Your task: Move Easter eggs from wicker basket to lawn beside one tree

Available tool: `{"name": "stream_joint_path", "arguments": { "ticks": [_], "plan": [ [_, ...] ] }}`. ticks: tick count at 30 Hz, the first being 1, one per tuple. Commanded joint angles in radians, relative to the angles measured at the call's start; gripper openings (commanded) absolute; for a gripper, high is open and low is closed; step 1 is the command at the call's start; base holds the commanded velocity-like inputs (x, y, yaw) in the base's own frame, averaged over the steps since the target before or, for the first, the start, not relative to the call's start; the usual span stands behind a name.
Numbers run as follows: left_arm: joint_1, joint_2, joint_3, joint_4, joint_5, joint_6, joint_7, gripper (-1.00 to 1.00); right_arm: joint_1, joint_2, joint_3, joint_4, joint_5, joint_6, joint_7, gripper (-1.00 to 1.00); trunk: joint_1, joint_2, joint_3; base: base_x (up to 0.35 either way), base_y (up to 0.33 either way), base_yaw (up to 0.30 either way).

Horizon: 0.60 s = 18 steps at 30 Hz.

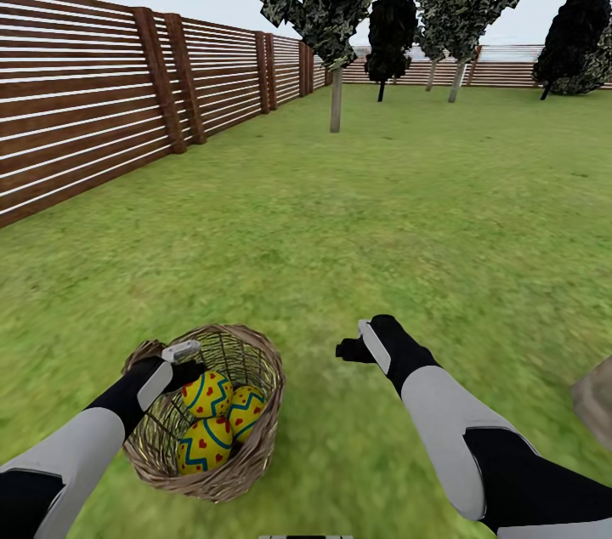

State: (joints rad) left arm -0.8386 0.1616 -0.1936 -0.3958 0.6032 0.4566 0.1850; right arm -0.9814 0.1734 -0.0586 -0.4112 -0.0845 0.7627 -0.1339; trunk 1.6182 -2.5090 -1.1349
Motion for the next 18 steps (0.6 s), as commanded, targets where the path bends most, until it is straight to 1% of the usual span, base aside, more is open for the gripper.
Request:
{"name": "stream_joint_path", "arguments": {
  "ticks": [1,4,7,13,18],
  "plan": [
    [0.0,0.001,-0.007,-0.002,0.011,0.004,0.008,1.0,0.0,0.001,-0.006,-0.001,-0.009,0.003,-0.009,1.0,0.0,0.0,-0.001,0.0,0.0,0.0],
    [0.0,0.001,-0.007,-0.002,0.012,0.004,0.008,1.0,0.0,0.001,-0.006,-0.001,-0.009,0.003,-0.009,1.0,0.0,0.0,-0.001,0.0,0.0,0.0],
    [0.0,0.001,-0.007,-0.002,0.013,0.005,0.006,1.0,0.0,0.001,-0.006,-0.001,-0.009,0.004,-0.009,1.0,0.001,-0.001,-0.013,0.0,0.0,0.0],
    [0.0,-0.002,-0.008,-0.003,0.013,0.006,0.0,1.0,0.0,0.001,-0.006,-0.001,-0.009,0.004,-0.009,1.0,0.001,-0.001,-0.013,0.0,0.0,0.0],
    [0.0,-0.003,-0.01,-0.002,0.013,0.006,-0.035,1.0,0.0,0.001,-0.006,-0.001,-0.009,0.005,-0.009,1.0,0.001,-0.001,-0.013,0.0,0.0,0.0]
  ]
}}
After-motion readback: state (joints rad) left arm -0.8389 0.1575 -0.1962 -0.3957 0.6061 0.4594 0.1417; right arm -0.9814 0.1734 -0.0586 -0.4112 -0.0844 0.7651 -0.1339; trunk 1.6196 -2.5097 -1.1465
